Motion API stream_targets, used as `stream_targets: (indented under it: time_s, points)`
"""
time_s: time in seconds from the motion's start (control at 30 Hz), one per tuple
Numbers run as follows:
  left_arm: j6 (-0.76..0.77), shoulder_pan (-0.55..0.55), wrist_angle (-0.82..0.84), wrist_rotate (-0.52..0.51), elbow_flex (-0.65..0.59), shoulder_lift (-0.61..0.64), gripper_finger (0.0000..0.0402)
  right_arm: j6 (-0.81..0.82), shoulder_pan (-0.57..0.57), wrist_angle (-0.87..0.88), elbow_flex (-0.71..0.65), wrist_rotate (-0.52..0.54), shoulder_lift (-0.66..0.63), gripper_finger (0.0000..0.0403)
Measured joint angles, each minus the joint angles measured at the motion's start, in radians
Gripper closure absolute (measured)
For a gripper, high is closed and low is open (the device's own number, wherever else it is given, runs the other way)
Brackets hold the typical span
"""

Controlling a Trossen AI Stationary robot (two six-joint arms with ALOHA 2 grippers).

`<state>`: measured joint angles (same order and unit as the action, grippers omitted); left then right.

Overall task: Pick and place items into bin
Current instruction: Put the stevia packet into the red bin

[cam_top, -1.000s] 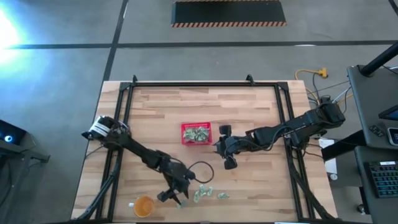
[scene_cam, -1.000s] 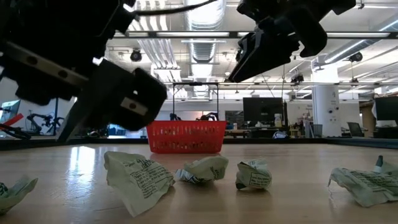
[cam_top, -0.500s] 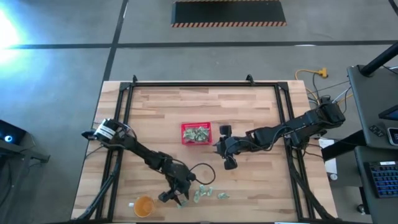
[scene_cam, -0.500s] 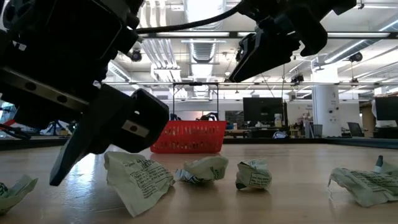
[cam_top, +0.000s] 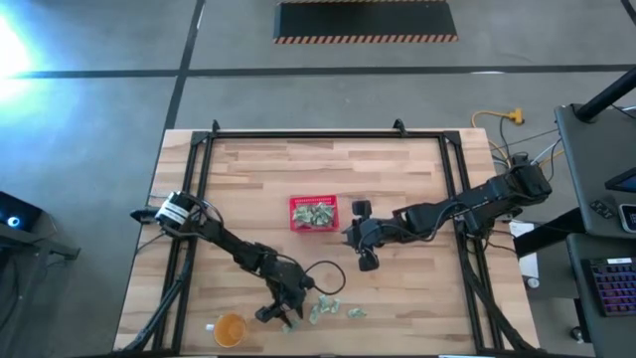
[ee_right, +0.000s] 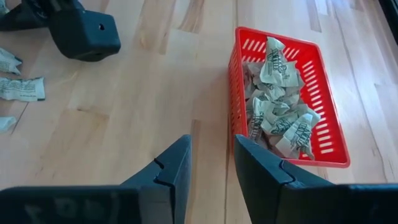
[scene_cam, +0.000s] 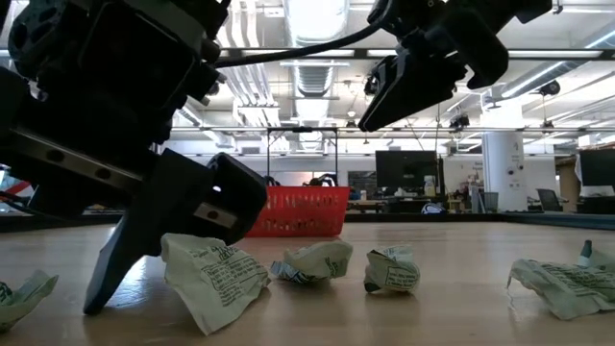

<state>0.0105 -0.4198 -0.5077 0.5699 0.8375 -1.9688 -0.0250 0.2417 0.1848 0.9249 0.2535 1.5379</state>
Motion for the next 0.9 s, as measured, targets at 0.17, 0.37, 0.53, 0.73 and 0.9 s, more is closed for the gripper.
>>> stream_targets:
  time_s: [0.17, 0.37, 0.53, 0.73, 0.9]
  points:
    - [-0.001, 0.001, 0.001, -0.009, -0.003, 0.000, 0.0276, 0.000, 0.003, 0.000, -0.003, 0.000, 0.000, 0.0297]
    - [0.000, 0.001, 0.009, -0.002, -0.006, 0.000, 0.0363, 0.000, 0.003, 0.000, -0.005, 0.000, 0.000, 0.0304]
    - [-0.019, 0.004, 0.028, 0.008, -0.006, 0.007, 0.0395, 0.000, 0.003, 0.000, -0.005, 0.000, 0.000, 0.0310]
    - [-0.021, 0.024, 0.071, -0.009, -0.013, 0.049, 0.0394, -0.007, 0.003, 0.001, -0.005, 0.000, 0.000, 0.0317]
    - [-0.060, 0.047, 0.203, -0.169, -0.013, 0.138, 0.0394, -0.029, 0.003, 0.007, -0.005, 0.002, 0.000, 0.0323]
